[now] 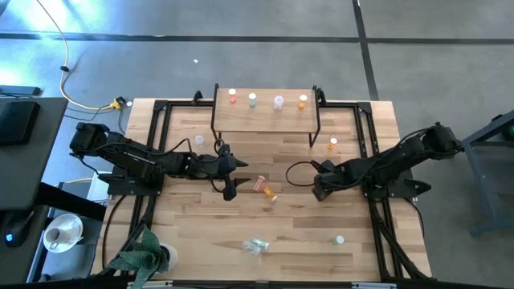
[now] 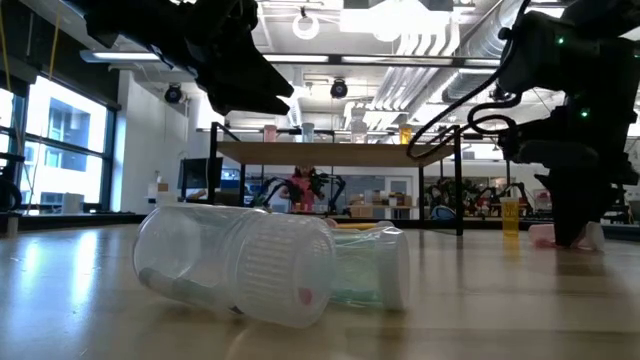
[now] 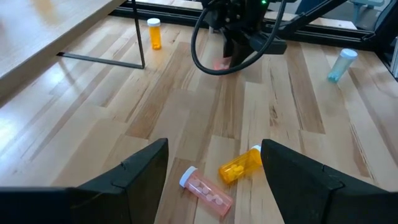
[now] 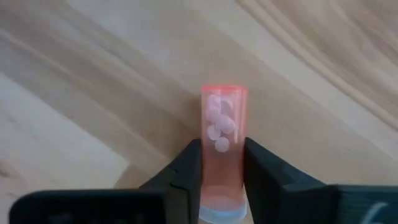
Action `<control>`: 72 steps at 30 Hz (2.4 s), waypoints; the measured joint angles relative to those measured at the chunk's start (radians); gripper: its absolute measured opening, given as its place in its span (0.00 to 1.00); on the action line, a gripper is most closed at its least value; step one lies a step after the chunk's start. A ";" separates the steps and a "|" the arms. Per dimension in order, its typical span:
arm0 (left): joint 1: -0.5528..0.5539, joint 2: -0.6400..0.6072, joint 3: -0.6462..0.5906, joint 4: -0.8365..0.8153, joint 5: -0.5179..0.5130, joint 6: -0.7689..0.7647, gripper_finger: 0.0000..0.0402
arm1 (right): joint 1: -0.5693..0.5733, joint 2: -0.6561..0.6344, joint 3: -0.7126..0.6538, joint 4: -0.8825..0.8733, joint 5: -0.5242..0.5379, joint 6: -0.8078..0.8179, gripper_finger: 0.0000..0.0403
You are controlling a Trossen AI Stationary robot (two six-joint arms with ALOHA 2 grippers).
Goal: Pick and place medicine bottles onto shelf by color
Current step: Put the right pink pill bottle on the shelf aligned with the other pink pill bottle
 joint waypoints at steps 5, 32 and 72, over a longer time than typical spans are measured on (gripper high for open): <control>0.000 0.000 0.000 -0.001 0.018 -0.029 0.61 | 0.000 0.000 0.001 0.113 -0.026 -0.073 0.19; 0.000 0.000 0.000 0.009 0.061 -0.127 0.61 | 0.027 0.005 0.210 0.620 0.073 -1.059 0.21; 0.000 0.029 0.000 0.077 0.125 -0.355 0.61 | 0.159 0.469 0.657 0.448 0.684 -2.337 0.21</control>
